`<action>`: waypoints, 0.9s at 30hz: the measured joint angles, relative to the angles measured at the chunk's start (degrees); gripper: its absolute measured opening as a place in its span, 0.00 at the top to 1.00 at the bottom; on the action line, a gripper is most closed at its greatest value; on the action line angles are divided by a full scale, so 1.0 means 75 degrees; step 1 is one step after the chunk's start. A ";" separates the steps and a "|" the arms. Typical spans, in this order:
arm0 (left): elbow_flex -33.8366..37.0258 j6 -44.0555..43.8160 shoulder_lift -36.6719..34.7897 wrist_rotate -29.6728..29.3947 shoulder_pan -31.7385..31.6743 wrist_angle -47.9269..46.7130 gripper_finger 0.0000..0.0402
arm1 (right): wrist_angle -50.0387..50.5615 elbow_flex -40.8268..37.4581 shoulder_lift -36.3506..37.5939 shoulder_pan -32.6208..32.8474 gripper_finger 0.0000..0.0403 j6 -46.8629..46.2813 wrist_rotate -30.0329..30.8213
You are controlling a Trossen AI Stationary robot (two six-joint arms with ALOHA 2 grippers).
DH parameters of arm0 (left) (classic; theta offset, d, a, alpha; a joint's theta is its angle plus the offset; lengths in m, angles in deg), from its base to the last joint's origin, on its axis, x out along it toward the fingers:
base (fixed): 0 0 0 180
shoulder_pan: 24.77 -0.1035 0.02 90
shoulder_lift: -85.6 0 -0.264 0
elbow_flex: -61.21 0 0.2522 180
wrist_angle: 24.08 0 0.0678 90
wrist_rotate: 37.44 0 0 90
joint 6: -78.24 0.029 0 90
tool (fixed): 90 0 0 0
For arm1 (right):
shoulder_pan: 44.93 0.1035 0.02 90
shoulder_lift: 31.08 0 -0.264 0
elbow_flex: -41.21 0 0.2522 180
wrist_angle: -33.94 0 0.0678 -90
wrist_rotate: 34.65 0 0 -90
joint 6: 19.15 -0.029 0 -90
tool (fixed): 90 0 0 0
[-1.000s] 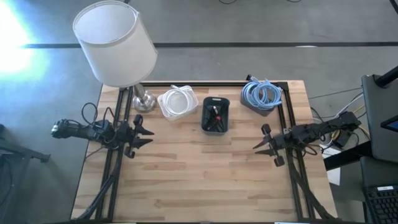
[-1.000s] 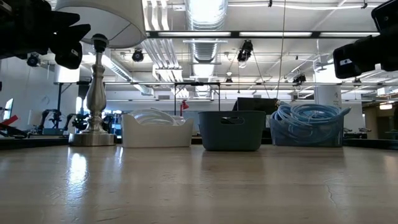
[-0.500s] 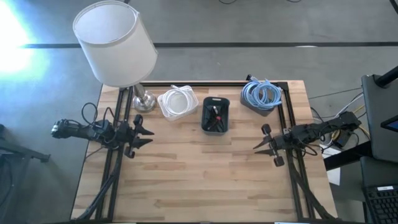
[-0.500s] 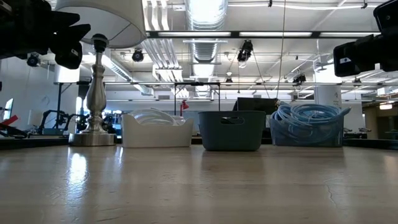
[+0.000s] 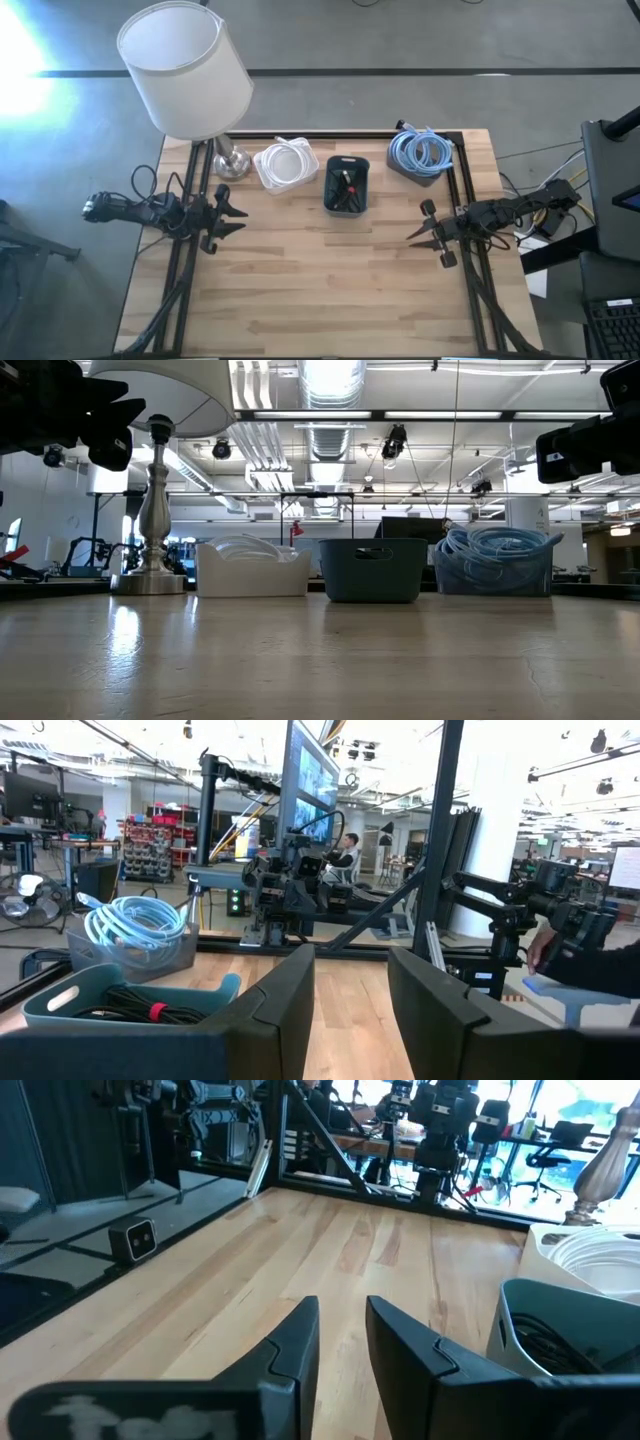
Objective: Sort HDMI cables
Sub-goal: Return to Home Position
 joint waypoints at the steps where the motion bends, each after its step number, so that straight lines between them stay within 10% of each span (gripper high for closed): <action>1: 0.0000 0.0000 0.0000 -0.0001 0.0000 0.0000 0.67 | 0.0001 0.0000 0.0000 0.0000 0.79 0.0000 0.0002; 27: 0.0000 0.0001 0.0000 -0.0001 0.0002 0.0000 0.67 | 0.0000 0.0000 0.0000 0.0000 0.82 0.0000 0.0005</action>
